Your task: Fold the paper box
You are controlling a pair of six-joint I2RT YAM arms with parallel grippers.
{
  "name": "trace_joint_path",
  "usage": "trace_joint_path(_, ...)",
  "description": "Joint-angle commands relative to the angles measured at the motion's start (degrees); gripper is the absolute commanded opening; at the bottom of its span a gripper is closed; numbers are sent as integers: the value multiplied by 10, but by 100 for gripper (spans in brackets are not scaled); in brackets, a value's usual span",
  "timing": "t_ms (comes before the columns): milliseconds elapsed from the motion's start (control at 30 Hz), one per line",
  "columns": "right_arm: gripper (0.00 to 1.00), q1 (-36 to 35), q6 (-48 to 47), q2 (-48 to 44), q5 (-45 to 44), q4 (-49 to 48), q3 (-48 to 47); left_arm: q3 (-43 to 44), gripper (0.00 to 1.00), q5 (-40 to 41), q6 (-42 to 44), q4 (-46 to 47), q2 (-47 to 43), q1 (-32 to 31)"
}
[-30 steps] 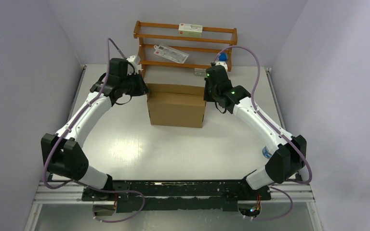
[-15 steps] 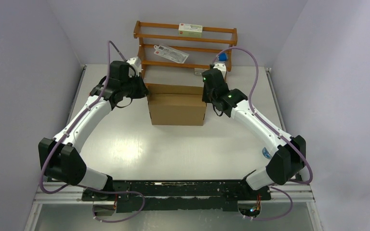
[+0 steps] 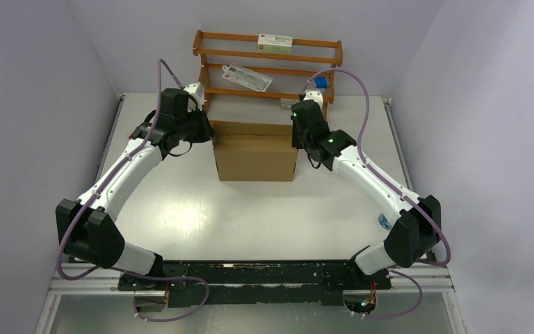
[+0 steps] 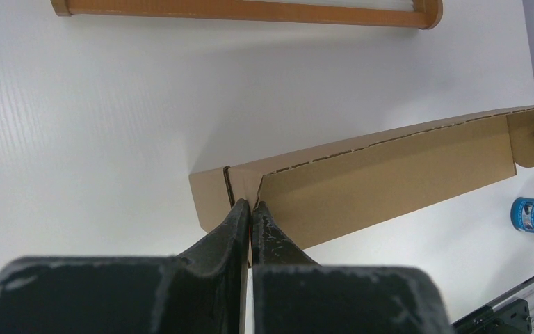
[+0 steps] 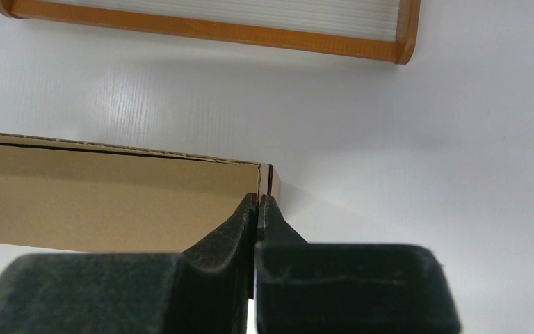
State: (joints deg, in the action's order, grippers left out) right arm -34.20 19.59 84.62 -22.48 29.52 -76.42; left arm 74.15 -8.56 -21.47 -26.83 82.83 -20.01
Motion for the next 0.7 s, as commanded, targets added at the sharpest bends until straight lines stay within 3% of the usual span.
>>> trace_joint_path(0,0,-17,9,-3,49,-23,22,-7,5,-31,-7,10,3,-20)
trace_joint_path(667,0,-32,19,-18,43,-62,62,-21,5,20,-2,5,-7,-40)
